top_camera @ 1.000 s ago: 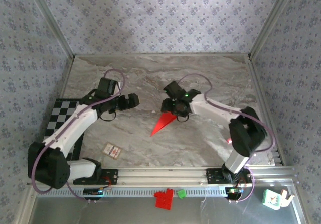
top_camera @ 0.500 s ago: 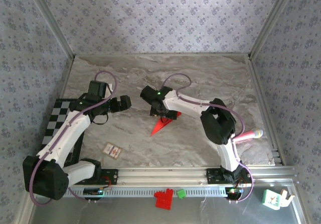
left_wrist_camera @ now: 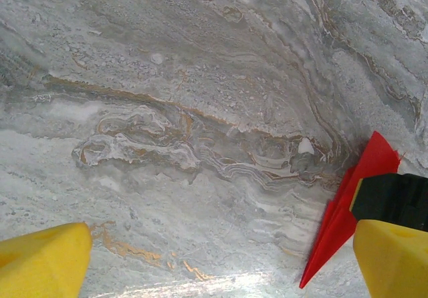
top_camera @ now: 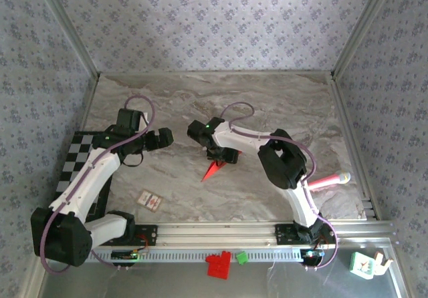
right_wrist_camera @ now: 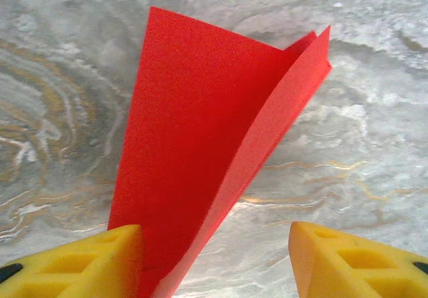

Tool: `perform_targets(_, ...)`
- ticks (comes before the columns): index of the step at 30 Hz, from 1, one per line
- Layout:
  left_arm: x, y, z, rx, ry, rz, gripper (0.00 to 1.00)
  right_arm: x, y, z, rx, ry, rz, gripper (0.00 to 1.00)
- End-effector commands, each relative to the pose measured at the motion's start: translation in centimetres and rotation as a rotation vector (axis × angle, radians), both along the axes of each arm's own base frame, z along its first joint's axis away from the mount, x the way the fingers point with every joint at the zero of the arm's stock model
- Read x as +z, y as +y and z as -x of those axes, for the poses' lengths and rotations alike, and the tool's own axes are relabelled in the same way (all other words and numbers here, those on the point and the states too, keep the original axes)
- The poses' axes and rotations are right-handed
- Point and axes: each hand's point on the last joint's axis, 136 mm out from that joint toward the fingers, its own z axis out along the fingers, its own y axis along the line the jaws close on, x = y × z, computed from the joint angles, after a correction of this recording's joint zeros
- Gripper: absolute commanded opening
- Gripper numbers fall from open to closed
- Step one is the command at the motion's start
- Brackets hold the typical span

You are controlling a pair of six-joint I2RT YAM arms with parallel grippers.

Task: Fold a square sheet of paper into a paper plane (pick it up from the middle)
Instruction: Turn over a paper plane at the center of the table.

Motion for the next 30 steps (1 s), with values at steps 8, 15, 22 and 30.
perform_targets(8,0.4,0.4,0.0,0.009,-0.012,0.0,1.0,1.9,-1.0,0.5,-0.054,-0.041,0.007,0.42)
perform_targets(15,0.2,0.5,0.0,0.014,-0.008,0.0,1.0,1.3,-0.7,0.8,-0.057,-0.018,-0.01,0.31)
perform_targets(22,0.1,0.7,-0.2,0.027,-0.002,0.005,1.0,1.6,-0.7,0.4,-0.042,-0.03,-0.019,0.16)
perform_targets(30,0.1,1.4,-0.4,0.073,0.002,0.031,1.0,4.5,0.2,-1.5,0.085,-0.119,-0.07,0.04)
